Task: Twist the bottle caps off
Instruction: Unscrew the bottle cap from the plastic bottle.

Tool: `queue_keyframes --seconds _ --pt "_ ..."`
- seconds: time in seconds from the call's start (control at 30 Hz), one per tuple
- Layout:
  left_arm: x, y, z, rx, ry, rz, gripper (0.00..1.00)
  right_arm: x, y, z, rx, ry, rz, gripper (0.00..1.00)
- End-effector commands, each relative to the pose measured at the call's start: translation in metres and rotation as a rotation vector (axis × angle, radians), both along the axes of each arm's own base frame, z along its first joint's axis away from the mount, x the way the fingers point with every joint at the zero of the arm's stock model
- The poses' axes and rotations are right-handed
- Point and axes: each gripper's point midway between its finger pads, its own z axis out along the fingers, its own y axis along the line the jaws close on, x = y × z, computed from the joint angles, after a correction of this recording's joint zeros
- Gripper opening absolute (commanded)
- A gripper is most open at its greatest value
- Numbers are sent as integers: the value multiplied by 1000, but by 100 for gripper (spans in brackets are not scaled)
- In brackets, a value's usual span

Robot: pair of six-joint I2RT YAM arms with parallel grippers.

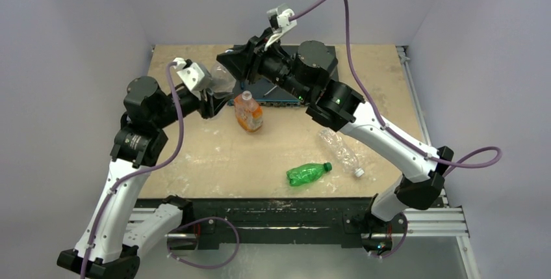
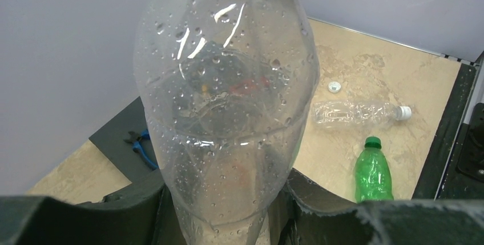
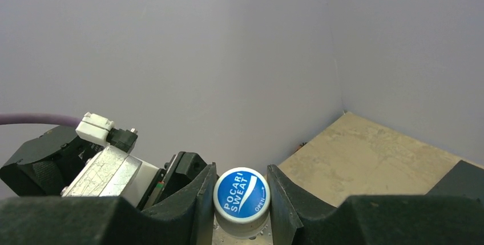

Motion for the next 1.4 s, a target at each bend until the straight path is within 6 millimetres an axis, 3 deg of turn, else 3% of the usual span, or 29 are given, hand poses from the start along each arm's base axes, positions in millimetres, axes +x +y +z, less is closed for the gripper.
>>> queue_keyframes --seconds 0.0,0.17,0.37,0.53,0.63,0.77,0.87,0.93,0.97,1.0,1.1,1.2,1.37 --pt "-9 -4 19 -55 -39 -32 4 -23 -12 44 99 -85 74 0" --pt "-30 -18 28 -115 -8 -152 3 -67 -10 59 101 -247 284 0" --pt "-82 -41 41 -163 67 -460 2 -127 -39 70 152 -454 559 0" --pt "-112 -47 50 -200 188 -636 5 -170 -57 51 103 -539 893 0" --pt "-122 -47 55 -209 216 -682 5 -175 -58 45 80 -543 955 0" --pt "-126 -46 57 -209 219 -697 5 -173 -56 39 67 -532 963 0" --pt "-122 -46 58 -207 196 -672 5 -158 -50 42 54 -508 871 0" --pt "-116 -46 57 -197 172 -638 4 -140 -46 46 49 -480 757 20" --pt "-110 -46 55 -190 157 -609 4 -127 -45 49 55 -452 674 36" --pt "-104 -45 54 -185 147 -577 3 -117 -48 54 72 -433 602 52" --pt "-89 -42 47 -160 116 -493 0 -100 -65 68 195 -403 430 82" --pt "-73 -37 39 -122 77 -408 0 -88 -62 72 192 -351 351 93" --pt "-39 -21 32 -58 -18 -216 1 -55 -33 59 18 -227 95 91"
